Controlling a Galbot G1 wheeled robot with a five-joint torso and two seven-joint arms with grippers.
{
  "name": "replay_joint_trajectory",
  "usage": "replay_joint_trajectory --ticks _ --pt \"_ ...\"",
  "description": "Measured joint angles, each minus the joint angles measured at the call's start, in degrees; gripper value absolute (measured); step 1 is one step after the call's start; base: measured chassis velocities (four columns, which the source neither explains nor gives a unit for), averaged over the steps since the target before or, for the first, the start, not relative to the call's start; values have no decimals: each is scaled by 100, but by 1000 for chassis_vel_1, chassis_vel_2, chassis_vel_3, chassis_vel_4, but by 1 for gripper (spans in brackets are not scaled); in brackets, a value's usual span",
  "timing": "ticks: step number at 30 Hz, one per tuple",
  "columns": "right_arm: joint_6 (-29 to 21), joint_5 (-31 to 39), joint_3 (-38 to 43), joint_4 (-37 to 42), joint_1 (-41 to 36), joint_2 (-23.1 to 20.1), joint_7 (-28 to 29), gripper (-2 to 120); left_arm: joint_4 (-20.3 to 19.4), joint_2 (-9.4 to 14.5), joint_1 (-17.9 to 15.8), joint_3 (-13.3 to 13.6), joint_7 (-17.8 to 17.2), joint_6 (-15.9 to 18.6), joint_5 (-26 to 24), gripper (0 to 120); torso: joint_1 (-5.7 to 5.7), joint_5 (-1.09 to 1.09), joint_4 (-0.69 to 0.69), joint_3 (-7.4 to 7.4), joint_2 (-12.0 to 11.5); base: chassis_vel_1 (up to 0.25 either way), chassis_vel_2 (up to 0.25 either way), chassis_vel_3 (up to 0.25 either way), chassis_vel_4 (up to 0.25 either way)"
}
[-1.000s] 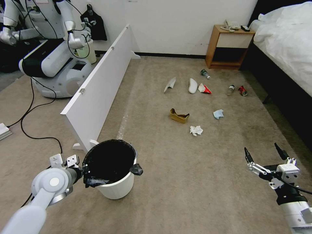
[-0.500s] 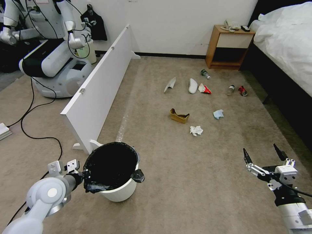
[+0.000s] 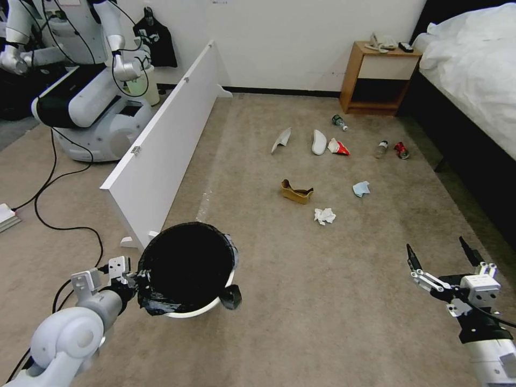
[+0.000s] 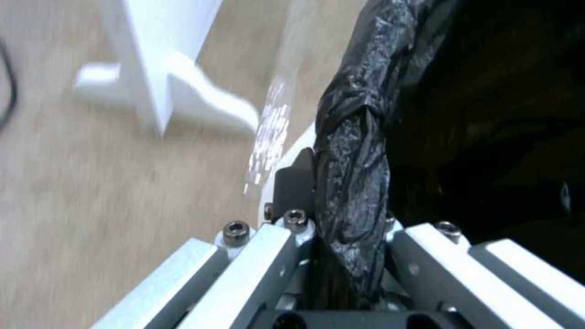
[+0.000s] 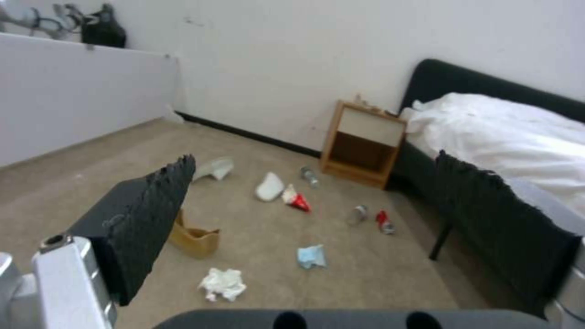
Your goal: Pick up the trash bin, then pick up the garbage from the floor and place it into the trash bin.
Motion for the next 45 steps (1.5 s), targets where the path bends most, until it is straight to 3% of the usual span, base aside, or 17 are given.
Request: replay_joint_trajectory --ticks 3,13,16,31,45 --pt "17 -23 63 73 -46 95 83 100 -353 -97 163 -48 194 -107 316 2 0 0 0 0 0 0 0 0 0" --pt "133 -261 132 179 -118 370 159 100 -1007 -297 401 -85 143 -30 381 2 0 0 0 0 0 0 0 0 0" --pt "188 -360 152 244 -160 624 214 100 -1217 -438 514 -8 136 28 505 2 0 -1 0 0 0 0 0 0 0" --pt "221 -418 171 310 -143 850 302 100 -1525 -571 577 -75 142 258 382 2 0 0 0 0 0 0 0 0 0" --pt "225 -525 216 167 -40 851 344 100 -1370 -647 525 -95 264 211 498 2 0 0 0 1 0 0 0 0 0"
